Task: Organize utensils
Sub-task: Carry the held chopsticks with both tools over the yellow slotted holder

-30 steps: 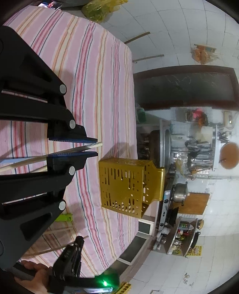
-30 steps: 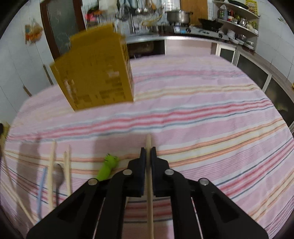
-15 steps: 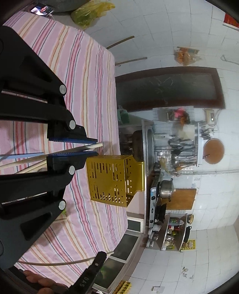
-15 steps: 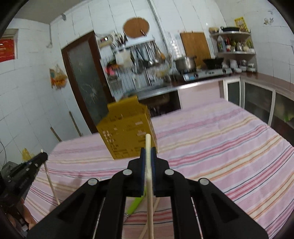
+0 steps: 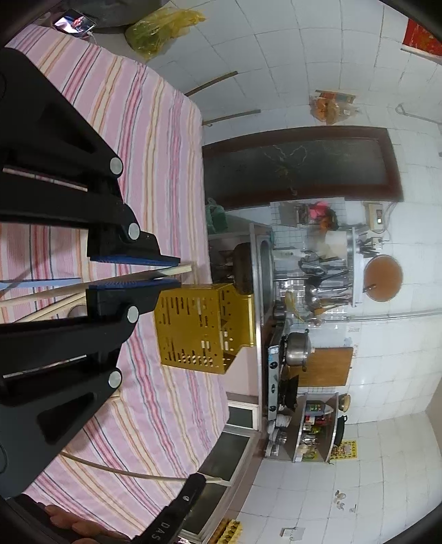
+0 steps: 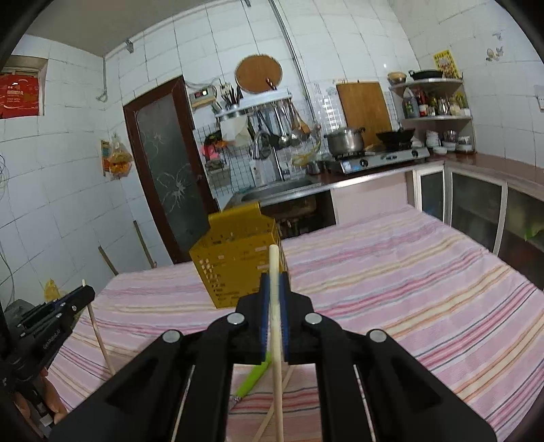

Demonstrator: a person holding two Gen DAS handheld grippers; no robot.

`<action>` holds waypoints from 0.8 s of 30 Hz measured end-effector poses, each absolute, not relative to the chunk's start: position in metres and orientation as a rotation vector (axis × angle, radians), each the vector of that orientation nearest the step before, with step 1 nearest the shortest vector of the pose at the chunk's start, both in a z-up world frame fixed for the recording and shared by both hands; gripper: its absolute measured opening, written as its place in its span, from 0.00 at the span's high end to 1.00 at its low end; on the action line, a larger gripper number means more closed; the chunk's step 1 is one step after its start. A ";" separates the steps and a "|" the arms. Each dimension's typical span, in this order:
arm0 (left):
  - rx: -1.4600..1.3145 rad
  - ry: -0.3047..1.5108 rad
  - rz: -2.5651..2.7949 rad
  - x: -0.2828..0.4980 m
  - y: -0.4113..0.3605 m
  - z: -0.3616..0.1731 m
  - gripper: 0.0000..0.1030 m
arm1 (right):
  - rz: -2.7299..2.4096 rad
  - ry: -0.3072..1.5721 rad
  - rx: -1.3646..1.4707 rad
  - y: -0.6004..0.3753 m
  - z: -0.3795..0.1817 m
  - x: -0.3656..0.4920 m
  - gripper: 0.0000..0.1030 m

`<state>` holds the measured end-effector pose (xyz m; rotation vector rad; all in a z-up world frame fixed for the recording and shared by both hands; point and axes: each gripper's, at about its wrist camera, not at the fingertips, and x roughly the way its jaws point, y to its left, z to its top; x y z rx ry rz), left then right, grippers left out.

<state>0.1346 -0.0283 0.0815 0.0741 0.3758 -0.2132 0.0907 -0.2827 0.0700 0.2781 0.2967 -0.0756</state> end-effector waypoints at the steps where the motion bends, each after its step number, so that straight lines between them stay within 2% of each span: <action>1: 0.073 0.369 -0.212 0.133 -0.027 0.083 0.94 | -0.078 0.275 0.267 -0.281 0.076 0.089 0.94; 8: 0.057 0.339 -0.215 0.138 -0.024 0.096 0.95 | -0.110 0.175 0.206 -0.273 0.100 0.090 0.94; 24: -0.015 0.296 -0.258 0.172 -0.025 0.127 0.96 | -0.094 0.148 0.151 -0.265 0.114 0.136 0.94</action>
